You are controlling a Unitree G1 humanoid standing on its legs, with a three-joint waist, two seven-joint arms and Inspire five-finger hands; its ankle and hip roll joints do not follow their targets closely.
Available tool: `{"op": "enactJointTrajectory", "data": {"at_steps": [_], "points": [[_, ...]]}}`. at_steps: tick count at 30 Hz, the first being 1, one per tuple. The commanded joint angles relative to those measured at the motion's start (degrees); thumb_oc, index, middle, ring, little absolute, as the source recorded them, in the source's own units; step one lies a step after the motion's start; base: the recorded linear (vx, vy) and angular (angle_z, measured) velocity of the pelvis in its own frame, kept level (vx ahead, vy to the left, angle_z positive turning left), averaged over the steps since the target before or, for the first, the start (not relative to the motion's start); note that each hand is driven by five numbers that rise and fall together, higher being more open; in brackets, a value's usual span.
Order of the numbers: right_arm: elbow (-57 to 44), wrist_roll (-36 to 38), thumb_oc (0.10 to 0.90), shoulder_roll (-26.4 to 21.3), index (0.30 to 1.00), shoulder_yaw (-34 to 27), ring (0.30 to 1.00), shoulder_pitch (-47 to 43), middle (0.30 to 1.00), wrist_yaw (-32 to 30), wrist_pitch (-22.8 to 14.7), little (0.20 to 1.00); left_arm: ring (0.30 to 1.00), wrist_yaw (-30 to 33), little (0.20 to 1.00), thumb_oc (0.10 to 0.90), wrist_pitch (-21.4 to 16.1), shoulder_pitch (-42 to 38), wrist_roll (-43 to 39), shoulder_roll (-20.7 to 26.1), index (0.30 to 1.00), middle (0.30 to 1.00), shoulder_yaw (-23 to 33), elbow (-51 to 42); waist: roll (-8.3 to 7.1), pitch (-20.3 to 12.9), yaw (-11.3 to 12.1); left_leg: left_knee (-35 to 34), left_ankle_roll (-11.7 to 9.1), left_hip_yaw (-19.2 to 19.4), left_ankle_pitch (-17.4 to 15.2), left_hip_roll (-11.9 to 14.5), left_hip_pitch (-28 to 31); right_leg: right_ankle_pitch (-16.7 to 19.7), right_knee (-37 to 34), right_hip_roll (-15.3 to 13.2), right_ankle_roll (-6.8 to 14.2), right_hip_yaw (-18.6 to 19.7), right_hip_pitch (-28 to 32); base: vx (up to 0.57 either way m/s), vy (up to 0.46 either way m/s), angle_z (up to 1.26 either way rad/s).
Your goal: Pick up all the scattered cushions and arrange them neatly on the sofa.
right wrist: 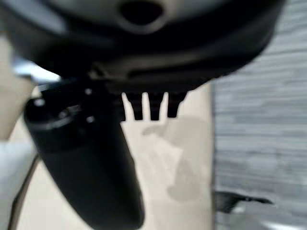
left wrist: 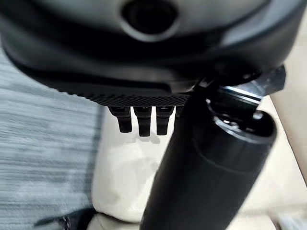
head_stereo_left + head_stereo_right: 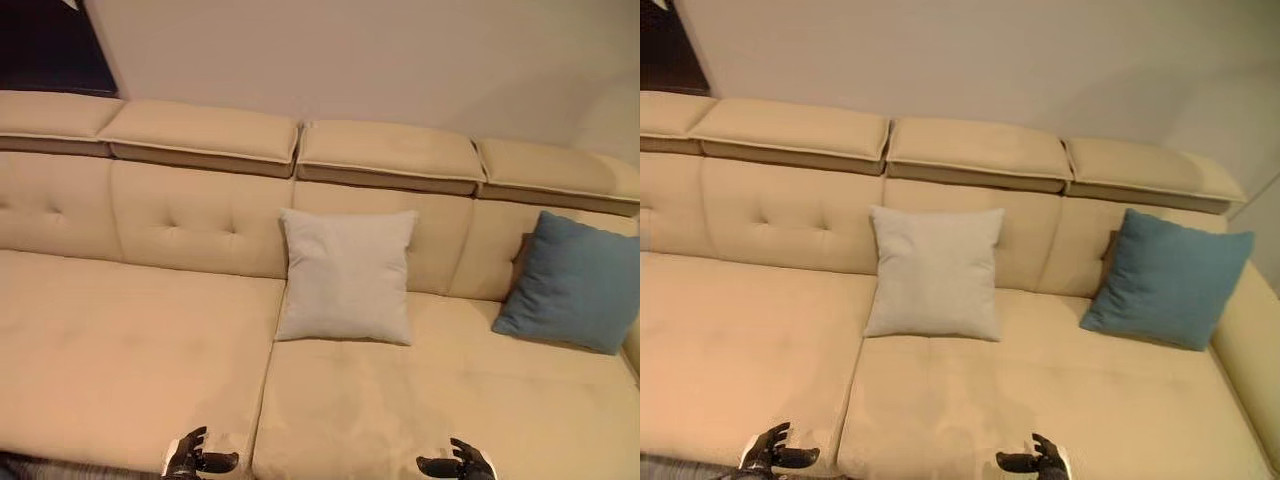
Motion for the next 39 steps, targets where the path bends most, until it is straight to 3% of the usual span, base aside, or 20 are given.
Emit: {"op": "enactJointTrajectory", "data": {"at_steps": [1, 2, 6, 7, 8, 10, 11, 12, 14, 17, 19, 22, 24, 25, 26, 27, 28, 30, 32, 39], "points": [[-2.5, -0.3, 0.800, -3.1, 0.900, -0.2, 0.900, -1.5, 0.900, -1.7, -2.3, 0.900, 0.900, 1.4, 0.900, 0.800, -1.6, -2.4, -1.9, 1.4, 0.900, 0.900, -0.1, -1.1, -3.78, 0.1, -0.1, 2.6, -2.0, -0.8, -2.5, -0.4, -5.9, -0.3, -6.2, 0.3, 1.5, -1.4, 4.8, -0.31, -0.223, 0.91], [-2.5, -0.7, 0.800, -3.7, 0.900, 0.1, 0.900, -1.5, 0.900, -1.9, -2.2, 0.900, 0.900, 1.6, 0.900, 0.800, -1.6, -2.6, -2.0, 1.1, 0.900, 0.900, -0.4, -1.3, -3.62, 1.0, -0.4, 2.9, -2.3, -0.6, -1.5, -0.2, -7.4, 0.2, -6.7, 0.5, 1.3, -2.4, 4.6, -0.35, -0.172, 1.08], [-2.4, -1.0, 0.800, -4.1, 0.900, 0.0, 0.900, -0.8, 0.900, -2.2, -2.1, 0.900, 0.900, 1.5, 0.900, 0.800, -1.7, -2.6, -1.5, 0.5, 0.900, 0.900, -0.9, -1.1, -4.06, 1.7, -1.5, 5.7, -1.0, 2.8, -3.7, -0.2, -7.8, 2.1, -7.3, -0.3, 1.2, -5.5, 3.1, -0.25, -0.081, 0.94], [-1.9, -1.0, 0.800, -4.0, 0.900, -0.3, 0.900, 0.0, 0.900, -2.0, -2.2, 0.900, 0.900, 1.2, 0.900, 0.800, -1.6, -1.9, -1.1, 0.2, 0.900, 0.900, -0.7, -0.7, -4.74, 1.3, -2.3, 9.1, -0.3, 4.5, -6.6, -0.6, -6.4, 3.1, -8.0, -1.2, 0.9, -7.6, 2.5, -0.23, -0.068, 0.62], [-1.9, -1.0, 0.800, -4.0, 0.900, -0.3, 0.900, 0.0, 0.900, -2.0, -2.2, 0.900, 0.900, 1.2, 0.900, 0.800, -1.6, -1.9, -1.1, 0.2, 0.900, 0.900, -0.7, -0.7, -4.74, 1.3, -2.3, 9.1, -0.3, 4.5, -6.6, -0.6, -6.4, 3.1, -8.0, -1.2, 0.9, -7.6, 2.4, -0.24, -0.066, 0.82], [-0.6, -1.8, 0.800, -3.8, 0.900, -0.3, 0.900, 0.4, 0.900, -1.8, -2.2, 0.900, 0.900, 0.7, 0.900, 0.800, -1.5, -1.0, -0.9, -0.5, 0.900, 0.900, -0.3, 0.4, -5.64, 0.8, -3.2, 13.6, 0.2, 6.4, -12.5, -1.9, -2.9, 4.4, -8.4, -2.7, 0.7, -10.1, 1.7, -0.15, -0.027, 0.86], [-0.6, -1.8, 0.800, -3.8, 0.900, -0.3, 0.900, 0.4, 0.900, -1.8, -2.2, 0.900, 0.900, 0.7, 0.900, 0.800, -1.5, -1.0, -0.9, -0.5, 0.900, 0.900, -0.3, 0.4, -5.65, 0.7, -3.3, 13.5, 0.2, 6.4, -12.4, -1.9, -3.0, 4.5, -8.4, -2.7, 0.7, -10.2, 1.5, -0.12, 0.014, 0.70], [0.0, -1.9, 0.800, -3.6, 0.900, -0.6, 0.900, 0.3, 0.900, -1.9, -2.1, 0.900, 0.900, 0.5, 0.900, 0.800, -1.4, -0.5, -0.9, -1.0, 0.900, 0.900, -0.2, 0.9, -5.73, 0.5, -3.8, 15.7, 0.6, 7.7, -15.8, -2.5, 0.2, 5.1, -8.8, -3.4, 0.9, -11.7, 1.4, -0.10, 0.036, 0.48], [0.5, -1.9, 0.800, -3.1, 0.900, -0.7, 0.900, 0.2, 0.900, -1.8, -2.1, 0.900, 0.900, 0.5, 0.900, 0.800, -1.3, -0.6, -0.7, -1.2, 0.900, 0.900, -0.1, 1.4, -5.43, -0.4, -4.6, 13.4, 0.7, 9.4, -17.1, -2.9, 4.4, 6.0, -9.3, -3.7, 1.4, -13.6, 1.1, -0.09, 0.068, 0.38], [0.9, -2.4, 0.800, -2.7, 0.900, -0.6, 0.900, 0.3, 0.900, -2.0, -1.8, 0.900, 0.900, 0.5, 0.900, 0.800, -0.9, -0.6, 0.3, -1.5, 0.900, 0.900, -0.9, 1.5, -4.56, -1.6, -5.5, 7.3, 0.5, 12.4, -15.9, -2.7, 7.2, 7.2, -9.7, -3.9, 2.2, -16.6, 0.6, -0.07, 0.109, 0.97], [0.8, -3.7, 0.800, -2.0, 0.900, 0.7, 0.900, -1.0, 0.900, -2.4, -1.5, 0.900, 0.900, 0.9, 0.900, 0.800, -0.9, -0.6, 0.1, -1.5, 0.900, 0.900, -0.6, 1.9, -4.98, -0.9, -4.4, 3.5, 1.2, 8.7, -15.0, -4.4, 7.8, 8.0, -7.5, -4.6, 2.8, -16.7, -0.8, -0.13, 0.194, 0.55], [0.0, -4.6, 0.800, -1.7, 0.900, 1.5, 0.900, -1.6, 0.900, -2.5, -1.0, 0.900, 0.900, 0.8, 0.900, 0.800, -0.6, -0.2, 0.1, -1.2, 0.900, 0.900, 0.0, 2.2, -5.09, -0.5, -3.9, 1.7, 1.8, 8.2, -14.6, -4.8, 8.4, 8.0, -5.3, -5.1, 3.2, -16.1, -2.0, -0.11, 0.096, -0.02], [-1.2, -4.7, 0.800, -0.7, 0.900, 2.1, 0.900, -2.6, 0.900, -2.3, -0.9, 0.900, 0.900, 1.0, 0.900, 0.800, -0.6, -0.3, 0.2, -0.5, 0.900, 0.900, 0.8, 3.4, -4.98, 0.9, -3.6, 0.6, 2.6, 6.4, -13.5, -4.9, 8.0, 7.9, -0.9, -5.6, 4.3, -11.7, -4.9, -0.14, 0.047, 0.07], [-1.2, -4.7, 0.800, -0.7, 0.900, 2.1, 0.900, -2.6, 0.900, -2.3, -0.9, 0.900, 0.900, 1.0, 0.900, 0.800, -0.6, -0.3, 0.2, -0.4, 0.900, 0.900, 0.8, 3.4, -5.03, 0.7, -3.7, 0.6, 2.6, 6.4, -13.4, -4.9, 7.7, 8.0, -0.9, -5.7, 4.3, -11.7, -5.1, -0.10, 0.015, 0.22], [-2.5, -3.8, 0.800, -0.2, 0.900, 2.0, 0.900, -3.1, 0.900, -2.1, -1.2, 0.900, 0.900, 1.4, 0.900, 0.800, -0.9, -0.7, -0.3, 0.0, 0.900, 0.900, 0.9, 3.4, -4.80, 1.0, -4.1, 0.5, 3.1, 4.6, -13.1, -5.3, 7.1, 7.8, 0.3, -4.1, 5.2, -4.8, -6.2, -0.06, 0.016, 0.44], [-2.5, -3.8, 0.800, -0.2, 0.900, 2.0, 0.900, -3.0, 0.900, -2.1, -1.2, 0.900, 0.900, 1.4, 0.900, 0.800, -0.9, -0.7, -0.3, 0.0, 0.900, 0.900, 0.9, 3.4, -4.80, 1.0, -4.1, 0.5, 3.1, 4.7, -13.1, -5.3, 7.1, 7.8, 0.4, -4.1, 5.2, -4.8, -6.2, -0.05, 0.006, 0.58], [-3.6, -2.2, 0.800, 0.1, 0.900, 1.8, 0.900, -2.4, 0.900, -1.7, -1.8, 0.900, 0.900, 1.4, 0.900, 0.800, -1.1, -0.9, -0.4, 0.3, 0.900, 0.900, 0.6, 3.0, -4.85, 0.7, -4.5, 0.7, 3.4, 2.4, -12.9, -5.9, 6.5, 6.8, 0.3, -2.7, 4.9, 1.3, -5.4, 0.00, -0.010, 0.75], [-4.1, -2.0, 0.800, 0.0, 0.900, 1.9, 0.900, -2.3, 0.900, -1.7, -1.9, 0.900, 0.900, 1.5, 0.900, 0.800, -1.1, -1.1, -0.4, 0.5, 0.900, 0.900, 0.4, 2.8, -4.94, 0.6, -4.6, 1.0, 3.4, 1.2, -12.9, -6.0, 6.2, 6.6, 0.0, -2.5, 4.8, 2.8, -4.8, 0.00, -0.037, 0.97], [-4.6, -1.8, 0.800, 0.0, 0.900, 2.7, 0.900, -2.5, 0.900, -1.5, -2.2, 0.900, 0.900, 1.4, 0.900, 0.800, -1.1, -1.2, -1.0, 0.5, 0.900, 0.900, 0.3, 2.4, -5.14, 0.2, -4.1, 1.2, 3.3, -0.6, -12.8, -6.3, 5.5, 6.1, -1.5, -2.6, 4.2, 3.1, -3.1, 0.00, -0.090, 0.89], [-6.8, -5.5, 0.800, -1.6, 0.900, 7.0, 0.900, -2.2, 0.900, 0.0, -2.4, 0.900, 0.900, 1.4, 0.900, 0.800, -1.8, -1.3, -3.7, 0.3, 0.900, 0.900, 0.3, 0.8, -6.22, 0.3, -1.4, 2.1, 0.5, -7.5, -10.4, -5.9, 2.0, 4.6, -7.0, -2.1, 2.6, -1.4, 0.5, -0.02, -0.185, 0.85]]}}
